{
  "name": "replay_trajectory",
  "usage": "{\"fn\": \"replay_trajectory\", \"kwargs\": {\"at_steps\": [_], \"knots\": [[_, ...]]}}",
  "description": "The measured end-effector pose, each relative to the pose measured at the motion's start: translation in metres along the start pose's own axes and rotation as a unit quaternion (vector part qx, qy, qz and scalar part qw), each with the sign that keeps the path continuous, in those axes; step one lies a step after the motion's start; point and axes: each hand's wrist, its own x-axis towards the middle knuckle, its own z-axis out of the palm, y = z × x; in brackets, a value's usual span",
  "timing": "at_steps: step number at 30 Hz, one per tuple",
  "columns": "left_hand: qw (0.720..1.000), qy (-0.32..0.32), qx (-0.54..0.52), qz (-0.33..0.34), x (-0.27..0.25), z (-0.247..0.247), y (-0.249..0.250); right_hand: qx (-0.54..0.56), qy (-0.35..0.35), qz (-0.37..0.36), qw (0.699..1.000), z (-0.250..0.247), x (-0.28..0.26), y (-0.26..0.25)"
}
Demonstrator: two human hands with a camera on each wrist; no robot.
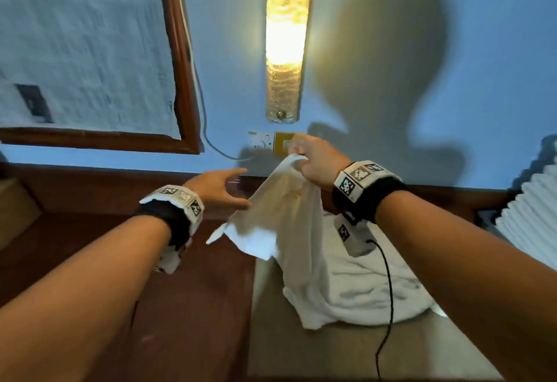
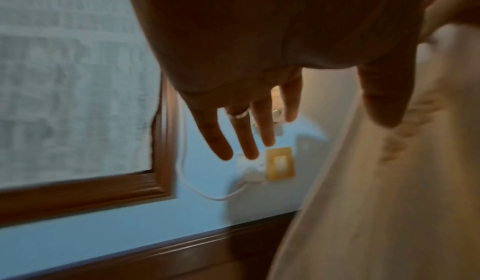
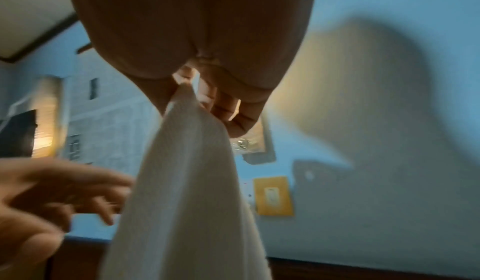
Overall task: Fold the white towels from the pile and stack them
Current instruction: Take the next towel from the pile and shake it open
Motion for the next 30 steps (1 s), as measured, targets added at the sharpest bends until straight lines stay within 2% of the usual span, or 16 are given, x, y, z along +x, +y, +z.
{"fn": "replay_trajectory", "kwargs": {"at_steps": [2, 4, 6, 9, 12, 16, 19, 23, 25, 27, 28, 30], "knots": [[0.990, 0.036, -0.111, 0.078, -0.004, 0.012, 0.024, -0.028, 0.005, -0.036, 0.999, 0.005, 0.005, -0.027], [0.977, 0.086, -0.153, 0.122, -0.004, 0.017, 0.035, -0.046, 0.006, -0.037, 0.998, 0.008, 0.006, -0.041], [0.977, 0.129, -0.118, 0.120, -0.001, 0.011, 0.033, -0.063, -0.002, -0.025, 0.998, 0.008, 0.004, -0.042], [0.979, 0.143, -0.094, 0.110, -0.002, -0.009, 0.026, -0.109, -0.014, -0.008, 0.994, 0.008, -0.001, -0.034], [0.981, 0.161, -0.012, 0.112, -0.004, -0.030, 0.022, -0.121, -0.024, 0.014, 0.992, 0.010, -0.004, -0.022], [0.980, 0.146, 0.114, 0.077, -0.007, -0.060, 0.008, -0.179, -0.056, 0.047, 0.981, 0.009, -0.002, 0.007], [0.978, 0.140, 0.150, 0.025, -0.014, -0.083, -0.014, -0.189, -0.074, 0.085, 0.976, 0.000, 0.000, 0.037], [0.969, 0.161, 0.183, -0.040, -0.023, -0.100, -0.043, -0.211, -0.081, 0.099, 0.969, -0.012, 0.014, 0.053], [0.964, 0.156, 0.199, -0.081, -0.024, -0.102, -0.048, -0.211, -0.050, 0.092, 0.972, -0.016, 0.025, 0.044], [0.962, 0.125, 0.212, -0.119, -0.020, -0.095, -0.047, -0.194, 0.011, 0.056, 0.979, -0.017, 0.039, 0.022], [0.965, 0.107, 0.204, -0.126, -0.017, -0.090, -0.045, -0.184, 0.036, 0.030, 0.982, -0.017, 0.045, 0.006], [0.986, 0.074, 0.119, -0.091, -0.010, -0.074, -0.036, -0.175, 0.052, -0.026, 0.983, -0.015, 0.056, -0.028]]}}
